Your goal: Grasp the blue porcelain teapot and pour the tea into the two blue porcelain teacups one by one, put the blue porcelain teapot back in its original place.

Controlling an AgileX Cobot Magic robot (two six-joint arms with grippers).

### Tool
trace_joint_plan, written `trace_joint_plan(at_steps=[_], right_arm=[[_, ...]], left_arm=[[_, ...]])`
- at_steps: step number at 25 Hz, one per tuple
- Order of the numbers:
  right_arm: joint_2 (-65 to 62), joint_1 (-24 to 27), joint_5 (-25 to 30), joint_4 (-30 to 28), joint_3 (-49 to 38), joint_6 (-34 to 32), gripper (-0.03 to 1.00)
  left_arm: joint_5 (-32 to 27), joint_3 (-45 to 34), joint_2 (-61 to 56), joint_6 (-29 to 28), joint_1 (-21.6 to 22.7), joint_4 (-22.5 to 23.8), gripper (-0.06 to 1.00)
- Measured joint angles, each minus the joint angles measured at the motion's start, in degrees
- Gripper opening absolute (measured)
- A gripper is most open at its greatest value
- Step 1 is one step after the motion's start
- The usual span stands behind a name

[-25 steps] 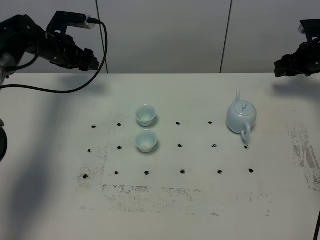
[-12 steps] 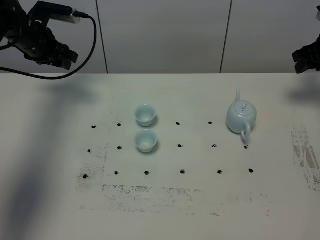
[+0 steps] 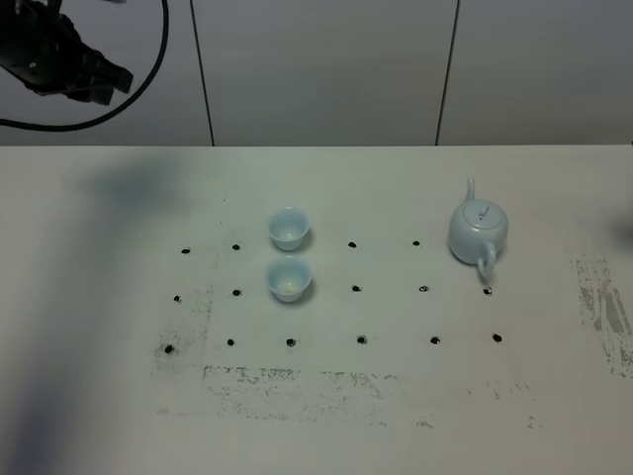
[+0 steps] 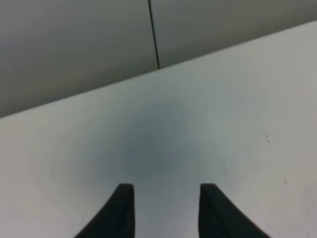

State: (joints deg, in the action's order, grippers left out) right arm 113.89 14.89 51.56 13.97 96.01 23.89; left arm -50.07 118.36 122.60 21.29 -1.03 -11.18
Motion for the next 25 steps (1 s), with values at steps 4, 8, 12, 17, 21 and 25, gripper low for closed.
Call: trace_joint_plan(at_steps=[4, 8, 12, 17, 21, 25], right_arm=[[-8.1, 0.0, -8.3, 0.2, -9.7, 1.5, 0.5], [-10.9, 0.0, -13.2, 1.6, -13.4, 1.8, 0.5], [-11.0, -0.1, -13.5, 3.2, -13.8, 2.0, 0.5], [-11.0, -1.4, -13.5, 2.9, -13.9, 2.2, 0.5], [-11.0, -2.1, -13.4, 2.6, -13.9, 2.3, 0.49], [-11.0, -2.1, -13.6, 2.5, -13.9, 2.3, 0.49]], left_arm=[[13.4, -19.7, -10.3, 0.0, 0.0, 0.0, 0.29], [26.1, -40.9, -23.4, 0.0, 0.0, 0.0, 0.29], [32.8, -57.1, -36.9, 0.0, 0.0, 0.0, 0.29], [30.3, -67.5, -53.0, 0.0, 0.0, 0.0, 0.29], [21.1, -72.2, -64.4, -2.4, 0.0, 0.1, 0.29], [12.0, -75.4, -77.4, -7.3, 0.0, 3.3, 0.29]])
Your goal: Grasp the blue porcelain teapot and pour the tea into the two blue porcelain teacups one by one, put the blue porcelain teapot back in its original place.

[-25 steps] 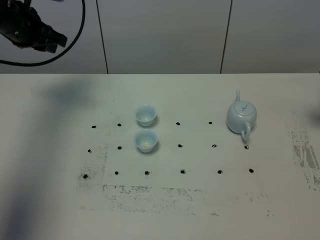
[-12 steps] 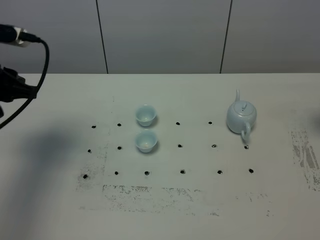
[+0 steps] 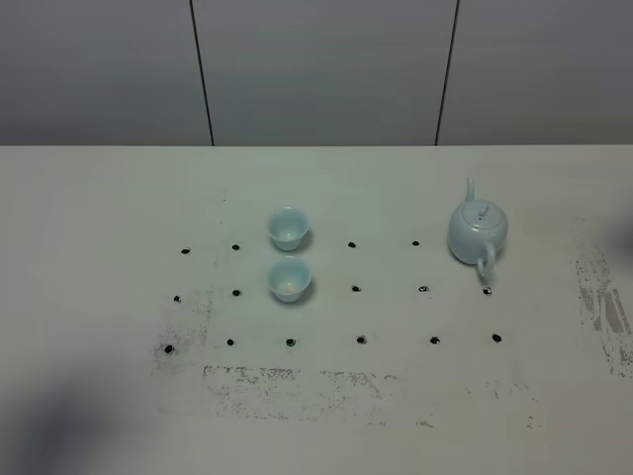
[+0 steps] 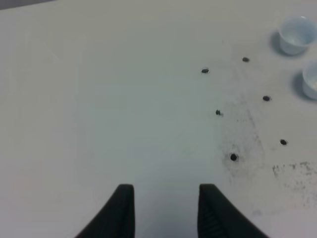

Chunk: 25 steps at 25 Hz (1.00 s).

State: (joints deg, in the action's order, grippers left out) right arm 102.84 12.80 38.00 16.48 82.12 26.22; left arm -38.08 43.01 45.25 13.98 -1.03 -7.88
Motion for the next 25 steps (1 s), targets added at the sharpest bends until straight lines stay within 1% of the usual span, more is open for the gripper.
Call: trace_joint_plan(at_steps=[4, 6, 8, 11, 13, 17, 20, 25], right_arm=[[0.0, 0.0, -0.4, 0.0, 0.0, 0.0, 0.49], [0.0, 0.0, -0.6, 0.0, 0.0, 0.1, 0.49], [0.0, -0.2, -0.9, -0.2, 0.0, 0.1, 0.49], [0.0, -1.5, -1.2, -0.5, 0.0, 0.1, 0.49], [0.0, -2.6, -1.3, -0.6, 0.0, 0.1, 0.49], [0.0, -4.7, -1.7, -0.6, 0.0, 0.4, 0.49], [0.0, -5.7, -2.0, -0.7, 0.0, 0.6, 0.49], [0.0, -6.8, -2.1, -1.0, 0.0, 0.5, 0.49]], left_arm=[[-9.8, -3.2, -13.0, -6.3, 0.0, 4.2, 0.29], [-13.7, -4.8, -18.6, -8.3, 0.0, 4.8, 0.29], [-16.0, -6.9, -23.7, -9.3, 0.0, 4.9, 0.29], [-17.5, -9.7, -29.3, -10.8, 0.0, 5.0, 0.29], [-17.6, -11.1, -32.0, -11.6, 0.0, 5.0, 0.29], [-19.2, -14.7, -36.1, -12.0, 0.0, 5.1, 0.29], [-22.2, -16.5, -37.3, -12.0, 0.0, 5.3, 0.29], [-22.4, -16.8, -37.3, -12.1, 0.0, 5.3, 0.29]])
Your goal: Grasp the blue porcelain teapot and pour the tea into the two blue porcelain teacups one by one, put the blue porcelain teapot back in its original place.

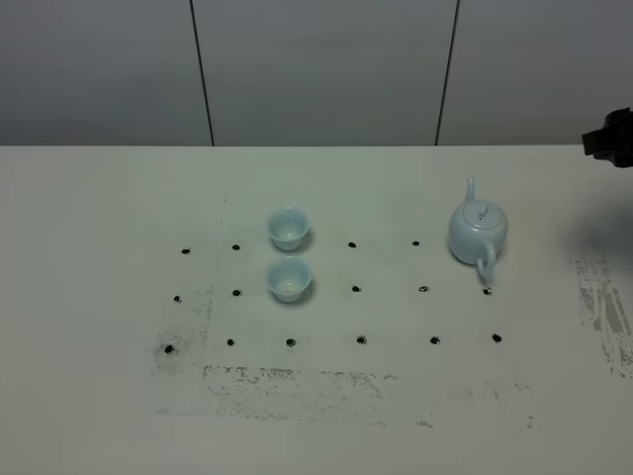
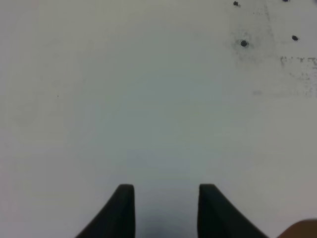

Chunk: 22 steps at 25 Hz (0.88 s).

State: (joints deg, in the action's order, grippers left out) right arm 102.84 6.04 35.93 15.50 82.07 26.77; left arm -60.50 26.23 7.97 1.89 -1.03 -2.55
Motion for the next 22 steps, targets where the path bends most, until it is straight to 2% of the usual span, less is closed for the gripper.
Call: trace_joint_plan(at_steps=[5, 9, 16, 22], right_arm=[[0.0, -0.1, 0.2, -0.3, 0.0, 0.1, 0.49], [0.0, -0.1, 0.2, -0.9, 0.0, 0.0, 0.49], [0.0, -0.1, 1.1, -1.5, 0.0, 0.0, 0.49], [0.0, 0.0, 3.1, -6.1, 0.0, 0.5, 0.49]], left_arm=[[-0.1, 0.0, -1.7, -0.1, 0.0, -0.1, 0.29], [-0.2, 0.0, -7.7, -0.1, 0.0, -0.1, 0.29], [-0.3, 0.0, -8.2, -0.1, 0.0, -0.1, 0.29], [-0.4, 0.0, -8.2, -0.1, 0.0, -0.1, 0.29]])
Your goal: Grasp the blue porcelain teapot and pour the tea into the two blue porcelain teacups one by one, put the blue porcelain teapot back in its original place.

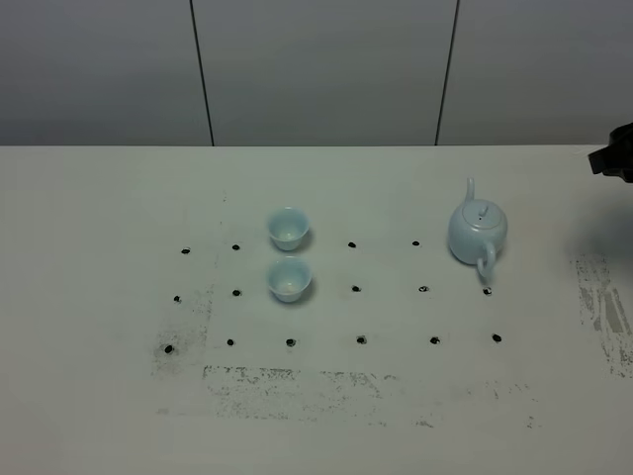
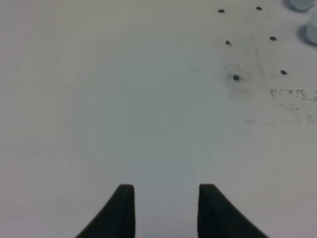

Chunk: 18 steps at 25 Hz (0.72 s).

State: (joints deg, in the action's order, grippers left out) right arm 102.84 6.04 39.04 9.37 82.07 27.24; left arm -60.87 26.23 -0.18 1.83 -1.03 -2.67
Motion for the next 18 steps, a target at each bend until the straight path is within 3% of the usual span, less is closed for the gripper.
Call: trace_joint_plan(at_steps=[11, 18], right_arm=[[0.0, 0.0, -0.9, 2.2, 0.0, 0.0, 0.49], [0.0, -1.1, 3.0, 3.8, 0.0, -2.3, 0.49]], left_arm=[[0.0, 0.0, 0.0, 0.0, 0.0, 0.0, 0.29], [0.0, 0.0, 0.0, 0.0, 0.0, 0.0, 0.29]])
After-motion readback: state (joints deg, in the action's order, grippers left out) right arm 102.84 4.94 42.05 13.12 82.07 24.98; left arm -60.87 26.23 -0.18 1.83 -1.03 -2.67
